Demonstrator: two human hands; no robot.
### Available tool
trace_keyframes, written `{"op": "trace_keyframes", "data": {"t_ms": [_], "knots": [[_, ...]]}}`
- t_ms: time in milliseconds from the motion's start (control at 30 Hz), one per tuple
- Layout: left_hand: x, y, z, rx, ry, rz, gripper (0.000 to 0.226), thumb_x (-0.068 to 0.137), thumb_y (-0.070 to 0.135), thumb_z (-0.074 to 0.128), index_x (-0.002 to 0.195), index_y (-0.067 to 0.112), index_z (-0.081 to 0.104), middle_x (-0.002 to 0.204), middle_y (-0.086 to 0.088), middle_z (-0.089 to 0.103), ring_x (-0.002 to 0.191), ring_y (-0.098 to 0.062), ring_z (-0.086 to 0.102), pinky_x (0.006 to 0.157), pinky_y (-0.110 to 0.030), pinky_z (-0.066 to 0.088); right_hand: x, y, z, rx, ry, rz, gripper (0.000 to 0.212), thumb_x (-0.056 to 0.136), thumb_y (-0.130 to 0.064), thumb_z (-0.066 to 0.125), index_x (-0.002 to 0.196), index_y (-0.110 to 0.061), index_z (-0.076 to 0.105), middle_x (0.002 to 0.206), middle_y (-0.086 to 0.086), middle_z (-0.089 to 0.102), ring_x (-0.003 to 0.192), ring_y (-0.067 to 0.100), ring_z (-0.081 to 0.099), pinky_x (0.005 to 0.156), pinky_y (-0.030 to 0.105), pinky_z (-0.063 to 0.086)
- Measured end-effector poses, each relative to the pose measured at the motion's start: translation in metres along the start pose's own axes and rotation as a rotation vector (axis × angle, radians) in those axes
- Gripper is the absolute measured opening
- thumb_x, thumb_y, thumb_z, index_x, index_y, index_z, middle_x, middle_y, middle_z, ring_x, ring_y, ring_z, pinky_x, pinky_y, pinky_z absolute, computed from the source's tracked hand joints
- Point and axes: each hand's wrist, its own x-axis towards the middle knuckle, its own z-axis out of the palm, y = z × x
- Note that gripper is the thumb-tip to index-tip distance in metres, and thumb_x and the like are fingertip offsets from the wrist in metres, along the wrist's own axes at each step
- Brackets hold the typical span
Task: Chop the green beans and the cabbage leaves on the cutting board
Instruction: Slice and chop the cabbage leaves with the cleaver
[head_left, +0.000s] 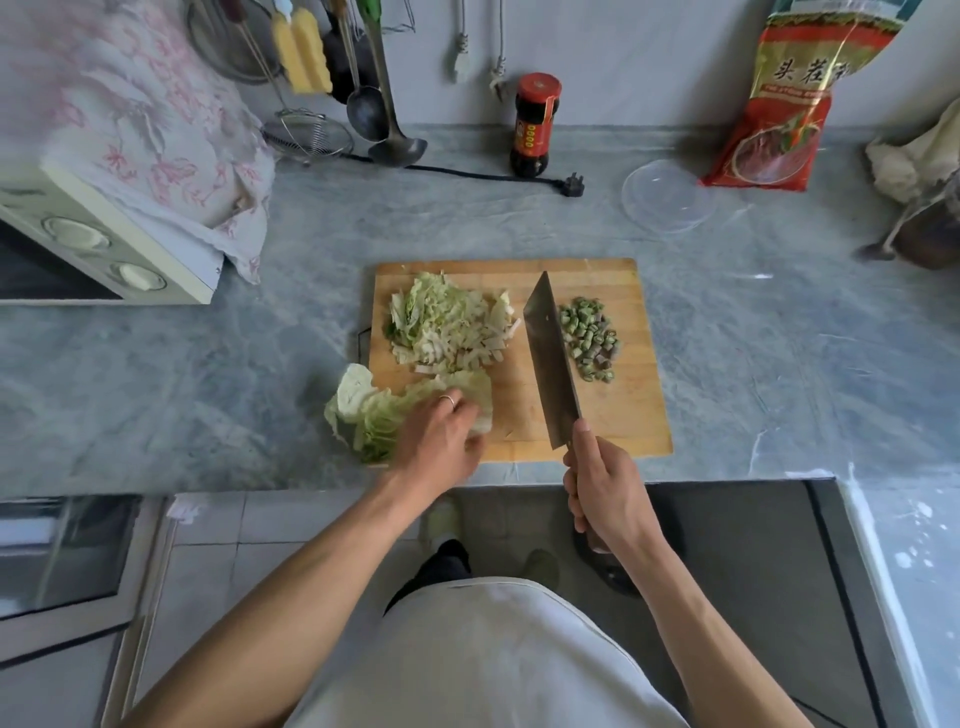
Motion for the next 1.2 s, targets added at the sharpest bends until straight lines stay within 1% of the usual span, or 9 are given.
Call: {"op": "trace_keyframes", "data": {"t_ms": [133,233,367,433,700,833,900,1100,1200], "knots": [[0.0,0.001,-0.014,0.043,0.01,-0.07,0.031,0.082,0.038,0.068,0.098,0.013,0.075,0.099,-0.003,0.067,0.083,-0.02,0.064,0.076,-0.035,0.054,-0.006,0.006,-0.01,0.01,-0.026,-0.026,0.061,0.102,-0.058,0.03,0.08,-0.008,0.057,0.057,0.005,0.052,0.044,0.016,0.048,0.043,0.029,0.046],[0.008,-0.002,-0.027,0.033,0.078,0.027,0.016,0.085,0.018,0.072,0.097,0.008,0.074,0.103,-0.006,0.068,0.086,-0.025,0.066,0.076,-0.037,0.055,-0.008,0.01,-0.013,0.025,-0.03,-0.039,0.062,0.102,-0.058,0.03,0.082,-0.006,0.058,0.056,0.005,0.053,0.043,0.017,0.05,0.044,0.031,0.047],[0.035,0.007,-0.043,0.309,-0.363,0.349,0.048,0.087,0.002,0.067,0.131,0.019,0.06,0.146,-0.004,0.049,0.138,-0.027,0.042,0.119,-0.041,0.03,-0.011,0.017,-0.014,0.04,-0.018,-0.041,0.063,0.101,-0.061,0.029,0.082,-0.007,0.058,0.054,0.005,0.054,0.043,0.018,0.051,0.046,0.034,0.048],[0.049,0.012,-0.051,0.526,-0.559,0.461,0.049,0.092,0.009,0.062,0.138,0.021,0.053,0.152,-0.005,0.043,0.144,-0.026,0.033,0.122,-0.041,0.018,-0.011,0.018,-0.016,0.039,-0.01,-0.043,0.063,0.101,-0.061,0.028,0.082,-0.009,0.058,0.054,0.004,0.054,0.043,0.018,0.051,0.047,0.035,0.048],[0.08,0.02,-0.061,0.773,-0.733,0.588,0.039,0.082,0.017,0.071,0.121,0.015,0.066,0.138,-0.009,0.055,0.133,-0.026,0.045,0.118,-0.042,0.026,-0.01,0.023,-0.012,0.031,0.018,-0.015,0.062,0.1,-0.063,0.028,0.084,-0.011,0.059,0.055,0.002,0.056,0.041,0.016,0.053,0.047,0.03,0.05],[0.083,0.041,-0.069,0.568,-0.763,0.479,0.014,0.082,0.003,0.061,0.091,0.014,0.064,0.086,-0.001,0.065,0.082,-0.017,0.06,0.084,-0.033,0.055,-0.009,0.024,-0.018,0.041,0.019,-0.005,0.06,0.1,-0.061,0.029,0.083,-0.012,0.058,0.056,0.001,0.055,0.042,0.015,0.051,0.045,0.027,0.048],[0.086,0.051,-0.07,0.389,-0.742,0.405,0.016,0.082,0.003,0.062,0.091,0.016,0.063,0.084,0.003,0.065,0.077,-0.016,0.062,0.075,-0.031,0.057,-0.009,0.024,-0.022,0.042,0.02,-0.003,0.06,0.1,-0.061,0.029,0.082,-0.011,0.058,0.056,0.002,0.055,0.042,0.016,0.052,0.045,0.029,0.048],[0.077,0.062,-0.052,0.176,-0.432,0.307,0.048,0.084,0.009,0.067,0.131,0.015,0.058,0.126,-0.002,0.056,0.123,-0.022,0.049,0.111,-0.04,0.039,-0.013,0.03,-0.037,0.06,0.009,-0.012,0.058,0.101,-0.059,0.03,0.075,-0.014,0.054,0.051,0.001,0.052,0.04,0.017,0.05,0.047,0.031,0.046],[0.048,0.053,-0.028,0.012,-0.134,0.249,0.033,0.084,0.022,0.069,0.115,0.014,0.065,0.118,-0.005,0.061,0.108,-0.024,0.057,0.095,-0.047,0.05,-0.015,0.034,-0.042,0.073,0.001,-0.021,0.056,0.102,-0.057,0.03,0.072,-0.015,0.052,0.052,0.002,0.049,0.039,0.016,0.048,0.046,0.031,0.043]]}}
